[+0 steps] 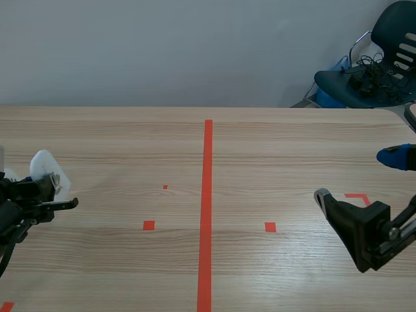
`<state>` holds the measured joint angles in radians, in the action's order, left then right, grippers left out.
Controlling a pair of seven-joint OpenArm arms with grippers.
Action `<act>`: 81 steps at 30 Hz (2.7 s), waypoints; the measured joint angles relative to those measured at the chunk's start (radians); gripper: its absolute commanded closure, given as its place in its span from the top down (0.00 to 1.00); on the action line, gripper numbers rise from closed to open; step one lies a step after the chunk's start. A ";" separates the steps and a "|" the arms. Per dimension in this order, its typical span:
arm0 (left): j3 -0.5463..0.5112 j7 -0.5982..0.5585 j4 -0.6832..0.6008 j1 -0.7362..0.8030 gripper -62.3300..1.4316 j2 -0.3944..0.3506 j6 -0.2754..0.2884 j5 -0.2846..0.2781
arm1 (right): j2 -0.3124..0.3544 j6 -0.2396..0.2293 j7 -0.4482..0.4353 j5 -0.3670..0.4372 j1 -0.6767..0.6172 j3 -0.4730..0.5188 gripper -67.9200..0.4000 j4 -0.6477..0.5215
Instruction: Do the leaf sorting experiment
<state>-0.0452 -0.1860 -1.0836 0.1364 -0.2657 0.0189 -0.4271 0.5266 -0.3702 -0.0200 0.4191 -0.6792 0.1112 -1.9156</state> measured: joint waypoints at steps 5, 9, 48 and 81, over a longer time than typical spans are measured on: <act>0.000 -0.032 0.123 -0.070 0.11 0.000 0.000 0.000 | 0.000 0.000 0.000 0.000 0.000 0.000 1.00 0.000; 0.000 -0.068 0.189 -0.116 0.11 0.000 -0.014 0.000 | 0.000 0.000 0.000 0.000 0.000 0.000 1.00 0.000; 0.001 0.011 -0.262 -0.082 0.47 -0.160 0.049 0.000 | 0.000 0.000 0.003 0.000 0.000 0.000 1.00 0.000; 0.001 0.110 -0.885 0.594 1.00 -0.288 0.385 -0.078 | -0.006 0.011 0.121 0.000 0.000 0.000 1.00 -0.197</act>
<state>-0.0444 -0.0761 -1.9682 0.7307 -0.5541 0.4038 -0.5053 0.5209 -0.3588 0.1013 0.4194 -0.6792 0.1116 -2.1124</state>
